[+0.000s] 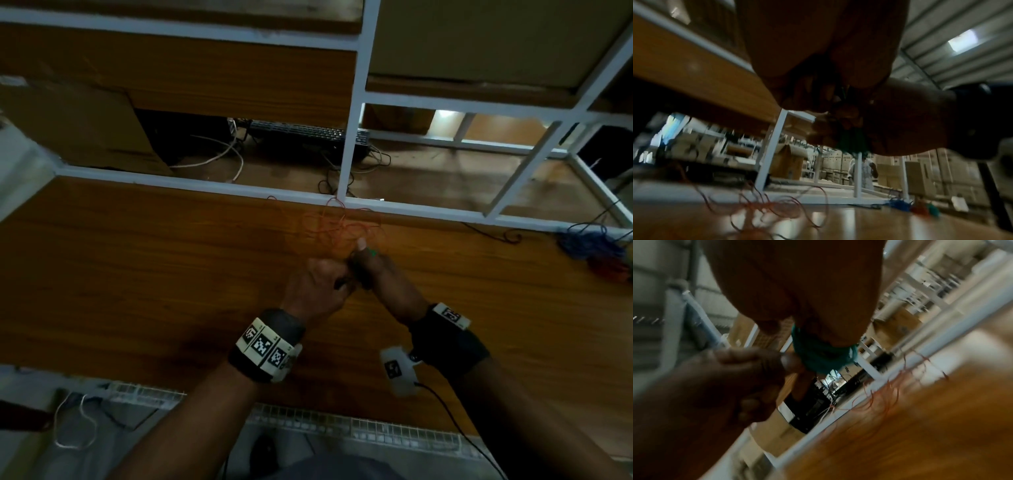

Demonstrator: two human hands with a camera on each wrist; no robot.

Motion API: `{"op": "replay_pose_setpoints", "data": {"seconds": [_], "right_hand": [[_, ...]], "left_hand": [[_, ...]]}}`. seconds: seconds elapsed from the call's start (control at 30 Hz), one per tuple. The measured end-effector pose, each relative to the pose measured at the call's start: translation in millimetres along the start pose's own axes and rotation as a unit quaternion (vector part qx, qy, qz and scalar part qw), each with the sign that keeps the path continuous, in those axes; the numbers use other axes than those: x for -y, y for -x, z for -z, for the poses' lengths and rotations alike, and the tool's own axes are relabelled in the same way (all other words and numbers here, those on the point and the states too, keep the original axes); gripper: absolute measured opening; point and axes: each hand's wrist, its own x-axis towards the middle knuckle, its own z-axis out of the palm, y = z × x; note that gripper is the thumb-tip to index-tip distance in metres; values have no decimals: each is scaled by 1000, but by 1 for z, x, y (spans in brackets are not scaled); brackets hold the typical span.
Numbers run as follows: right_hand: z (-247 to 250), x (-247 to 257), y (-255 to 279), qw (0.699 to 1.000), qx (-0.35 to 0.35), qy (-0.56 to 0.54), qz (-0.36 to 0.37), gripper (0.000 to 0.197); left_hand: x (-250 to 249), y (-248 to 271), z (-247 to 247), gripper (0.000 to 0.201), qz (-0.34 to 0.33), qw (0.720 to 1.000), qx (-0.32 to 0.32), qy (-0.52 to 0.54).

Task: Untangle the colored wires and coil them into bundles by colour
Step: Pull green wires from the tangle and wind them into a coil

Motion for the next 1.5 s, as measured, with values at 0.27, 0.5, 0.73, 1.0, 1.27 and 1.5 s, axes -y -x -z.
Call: {"op": "replay_pose_setpoints", "data": {"seconds": [0.27, 0.5, 0.73, 1.0, 1.27, 1.5], "right_hand": [[11, 9, 12, 972, 211, -66, -82, 110], [27, -6, 20, 867, 382, -319, -39, 53], [35, -15, 16, 863, 346, -362, -67, 25], [31, -5, 14, 838, 345, -413, -90, 22], [30, -5, 13, 872, 326, -349, -111, 20], [27, 12, 11, 862, 380, -320, -97, 21]], "left_hand": [[15, -10, 24, 46, -94, 995, -36, -22], [-4, -6, 18, 28, 131, 842, 224, 473], [-17, 7, -2, 42, 185, 776, 175, 577], [-10, 5, -9, 46, 207, 808, 130, 536], [-21, 4, -3, 35, 201, 864, 129, 443], [-24, 5, -12, 64, 214, 866, -15, 452]]}}
